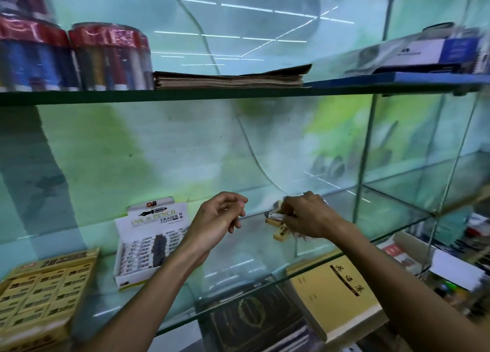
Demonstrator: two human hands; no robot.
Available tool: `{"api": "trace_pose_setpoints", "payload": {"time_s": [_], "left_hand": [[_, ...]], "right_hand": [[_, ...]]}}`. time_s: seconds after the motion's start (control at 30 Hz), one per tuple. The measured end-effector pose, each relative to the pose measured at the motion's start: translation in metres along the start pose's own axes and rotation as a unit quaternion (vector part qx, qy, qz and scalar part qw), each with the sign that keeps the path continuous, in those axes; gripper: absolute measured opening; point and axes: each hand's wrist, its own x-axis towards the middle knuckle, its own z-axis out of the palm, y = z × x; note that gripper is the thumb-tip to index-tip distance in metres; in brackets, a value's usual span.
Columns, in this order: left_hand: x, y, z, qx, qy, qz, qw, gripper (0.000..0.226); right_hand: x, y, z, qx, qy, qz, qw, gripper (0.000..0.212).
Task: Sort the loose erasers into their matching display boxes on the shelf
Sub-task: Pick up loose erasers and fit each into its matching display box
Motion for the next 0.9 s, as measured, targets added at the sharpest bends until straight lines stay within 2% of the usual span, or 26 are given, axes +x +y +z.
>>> {"api": "trace_pose_setpoints", "payload": {"time_s": [0.27, 0.33, 0.37, 0.4, 0.5, 0.57, 0.63, 0.7, 0.9], "left_hand": [[0.004, -0.003, 0.005, -0.001, 0.001, -0.017, 1.000, 0.012], [0.003, -0.004, 0.000, -0.002, 0.011, -0.019, 1.000, 0.012], [0.003, -0.005, -0.003, -0.003, 0.018, -0.019, 1.000, 0.012], [0.003, -0.005, -0.006, -0.004, 0.026, -0.019, 0.999, 0.012], [0.001, -0.006, -0.014, -0.013, 0.049, -0.015, 0.999, 0.011], [0.000, -0.006, -0.017, -0.016, 0.056, -0.008, 0.998, 0.010], [-0.003, -0.004, -0.019, -0.011, 0.058, -0.001, 0.998, 0.012], [-0.005, -0.003, -0.022, -0.001, 0.058, 0.002, 0.998, 0.015], [-0.012, -0.001, -0.033, 0.004, 0.074, 0.009, 0.997, 0.020]], "right_hand": [[0.011, -0.007, -0.001, -0.035, -0.055, -0.005, 0.998, 0.020], [0.012, -0.007, -0.002, 0.018, -0.057, 0.002, 0.998, 0.017], [0.012, -0.008, -0.004, 0.097, -0.060, 0.014, 0.993, 0.013], [0.011, -0.009, -0.007, 0.199, -0.058, 0.023, 0.978, 0.010], [0.006, -0.019, -0.014, 0.442, -0.054, 0.049, 0.894, 0.013], [0.005, -0.030, -0.015, 0.532, -0.058, 0.060, 0.842, 0.017], [0.004, -0.043, -0.012, 0.582, -0.066, 0.058, 0.808, 0.019], [0.004, -0.055, -0.009, 0.600, -0.071, 0.046, 0.795, 0.021], [0.007, -0.087, -0.005, 0.613, -0.066, -0.012, 0.787, 0.020]]}}
